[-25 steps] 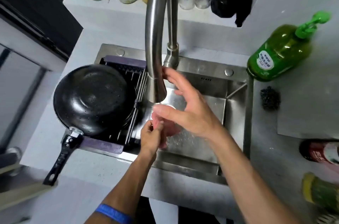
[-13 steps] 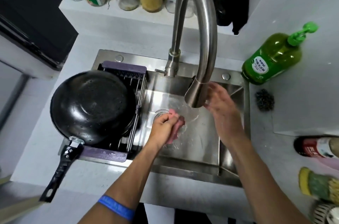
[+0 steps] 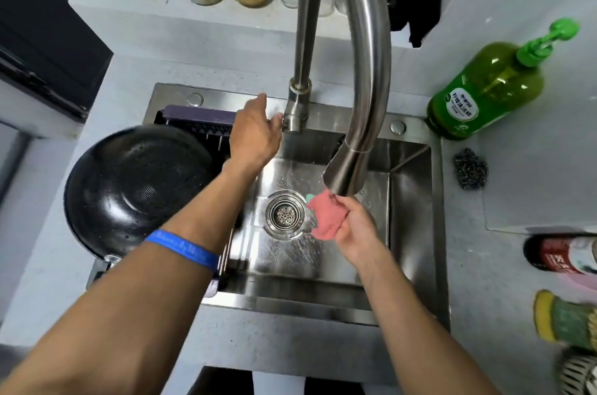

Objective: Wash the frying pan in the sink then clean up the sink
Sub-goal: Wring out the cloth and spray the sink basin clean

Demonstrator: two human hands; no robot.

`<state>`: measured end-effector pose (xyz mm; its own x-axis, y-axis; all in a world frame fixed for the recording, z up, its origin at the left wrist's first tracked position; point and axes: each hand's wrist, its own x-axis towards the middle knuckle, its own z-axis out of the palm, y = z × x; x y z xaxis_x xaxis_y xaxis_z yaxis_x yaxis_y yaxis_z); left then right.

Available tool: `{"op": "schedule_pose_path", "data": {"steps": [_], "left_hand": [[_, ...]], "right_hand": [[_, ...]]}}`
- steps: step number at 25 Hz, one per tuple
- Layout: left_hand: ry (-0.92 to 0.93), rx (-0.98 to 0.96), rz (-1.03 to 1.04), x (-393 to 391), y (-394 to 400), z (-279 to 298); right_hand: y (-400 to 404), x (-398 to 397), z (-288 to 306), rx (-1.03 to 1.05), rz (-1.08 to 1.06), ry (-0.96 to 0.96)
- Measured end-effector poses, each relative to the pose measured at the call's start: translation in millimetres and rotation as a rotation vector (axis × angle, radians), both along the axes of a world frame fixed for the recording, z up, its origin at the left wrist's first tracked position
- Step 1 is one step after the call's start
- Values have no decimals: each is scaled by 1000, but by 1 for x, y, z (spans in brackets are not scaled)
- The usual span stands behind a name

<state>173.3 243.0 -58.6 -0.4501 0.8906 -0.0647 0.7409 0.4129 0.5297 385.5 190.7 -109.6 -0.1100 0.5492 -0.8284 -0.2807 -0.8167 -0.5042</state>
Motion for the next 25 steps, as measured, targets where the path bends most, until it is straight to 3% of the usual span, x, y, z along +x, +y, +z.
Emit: {"op": "schedule_pose_path", "data": {"steps": [3, 6, 8, 9, 12, 14, 17, 22, 25], "left_hand": [[67, -139, -83, -1, 15, -4], [-98, 27, 7, -1, -1, -11], [-394, 173, 232, 17, -32, -23], [-601, 151, 358, 35, -50, -31], [-1381, -321, 398, 95, -94, -35], [-1629, -334, 432, 122, -98, -33], [-1534, -82, 615, 135, -82, -23], [-1459, -49, 646, 139, -57, -12], [-1445, 62, 711, 139, -57, -17]], "right_hand": [[1, 9, 2, 30, 56, -48], [0, 6, -1, 104, 116, -128], [-1, -3, 2, 149, 123, -131], [-2, -8, 4, 166, 131, -127], [-1, -18, 13, 181, 83, -162], [5, -20, 13, 134, -1, -215], [5, -28, 6, 234, -43, -330], [4, -26, -37, 393, 199, -527], [-2, -30, -1, 349, 265, -503]]}}
